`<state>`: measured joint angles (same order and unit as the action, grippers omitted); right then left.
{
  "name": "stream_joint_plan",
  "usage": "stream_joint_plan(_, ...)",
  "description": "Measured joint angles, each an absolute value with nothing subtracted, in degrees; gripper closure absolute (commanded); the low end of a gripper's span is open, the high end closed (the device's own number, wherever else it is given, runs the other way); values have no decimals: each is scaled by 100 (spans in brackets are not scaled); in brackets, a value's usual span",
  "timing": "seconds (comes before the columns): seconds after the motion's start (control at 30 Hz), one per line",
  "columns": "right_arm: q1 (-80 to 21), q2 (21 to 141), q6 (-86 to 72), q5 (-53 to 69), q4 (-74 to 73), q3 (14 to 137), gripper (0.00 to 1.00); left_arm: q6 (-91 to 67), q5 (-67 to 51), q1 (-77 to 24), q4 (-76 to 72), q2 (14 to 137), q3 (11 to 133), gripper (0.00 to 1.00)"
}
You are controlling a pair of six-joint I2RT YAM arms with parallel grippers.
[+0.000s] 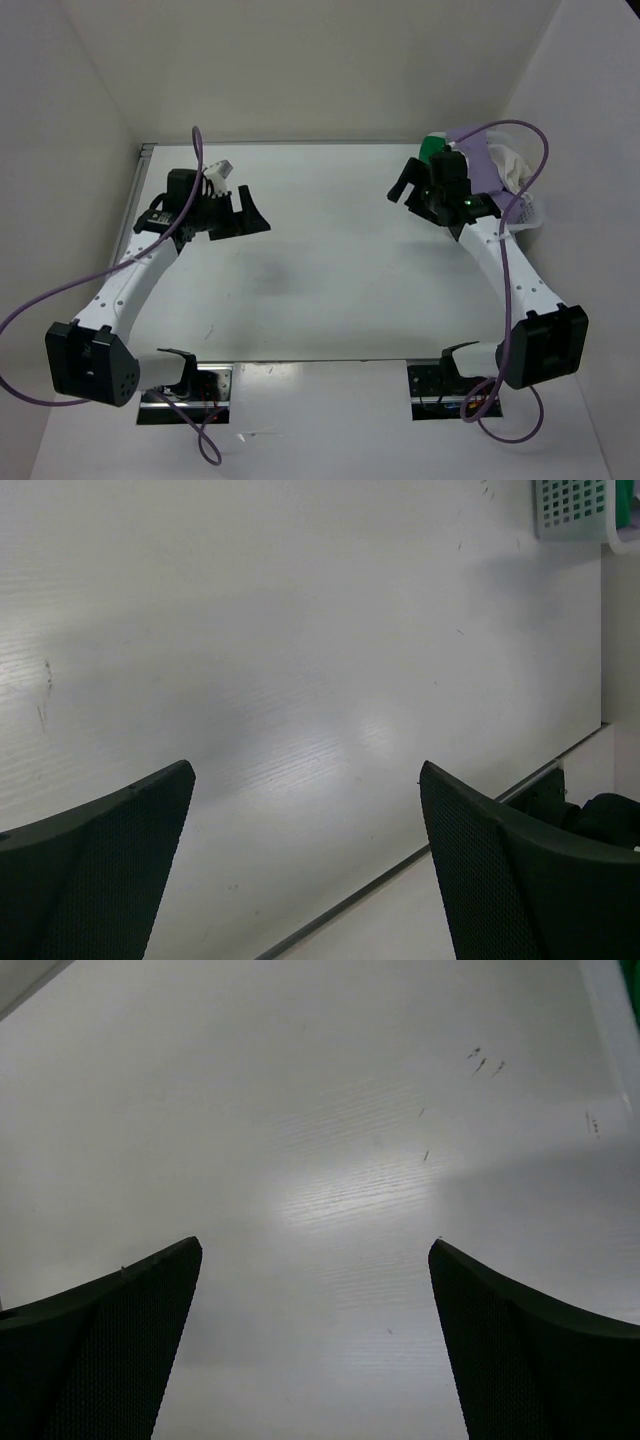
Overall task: Fold and stack the t-shirts
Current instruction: Grab crumpled tshirt from bin with the right arm
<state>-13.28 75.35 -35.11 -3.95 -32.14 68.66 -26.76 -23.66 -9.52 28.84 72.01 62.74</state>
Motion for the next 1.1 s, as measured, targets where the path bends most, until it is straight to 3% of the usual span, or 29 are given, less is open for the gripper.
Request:
stream_joint_plan(0.03,-1236,7529,-3509,-401,-3225,6866,3,-2665,-2403,-952,2893,7201,6265,0)
stream_joint_plan(0.13,-864,7494,-3479,-429,-3256,6882,50,-2609,-2604,-952,2864,7185,6259,0)
stream_joint_plan(0.17,-670,7483,-3461,-480,-3299,6919,70,-2615,-2679,-952,2738,7135,6204,0)
stream_joint_plan(0.27,-198,7463,-3516,-613,-3361,7041,87,-2720,-2834,-952,2521,6971,6051,2)
stream_joint_plan(0.3,-56,7463,-3540,-679,-3387,7091,90,-2740,-2867,-952,2482,6932,6031,15)
stream_joint_plan(0.33,126,7476,-3542,-731,-3437,7170,91,-2810,-2930,-952,2401,6906,6016,42)
stream_joint_plan(0.4,388,7535,-3533,-930,-3476,7338,89,-2902,-3009,-952,2246,6895,5986,57)
stream_joint_plan(0.47,646,7675,-3516,-1144,-3483,7540,74,-2995,-3100,-952,2093,6895,5931,76)
stream_joint_plan(0.53,781,7846,-3476,-1284,-3503,7695,65,-3055,-3166,-952,1962,6895,5848,78)
stream_joint_plan(0.6,880,8018,-3439,-1367,-3492,7752,56,-3055,-3183,-952,1900,6888,5776,73)
stream_joint_plan(0.77,1079,8468,-3315,-1444,-3485,7819,48,-3122,-3170,-952,1831,6641,5446,33)
stream_joint_plan(0.83,1116,8783,-3288,-1431,-3424,7867,46,-3162,-3181,-952,1817,6519,5295,25)
stream_joint_plan(1.1,1247,9679,-3208,-1352,-3350,8318,46,-3258,-3186,-952,1800,6187,4882,21)
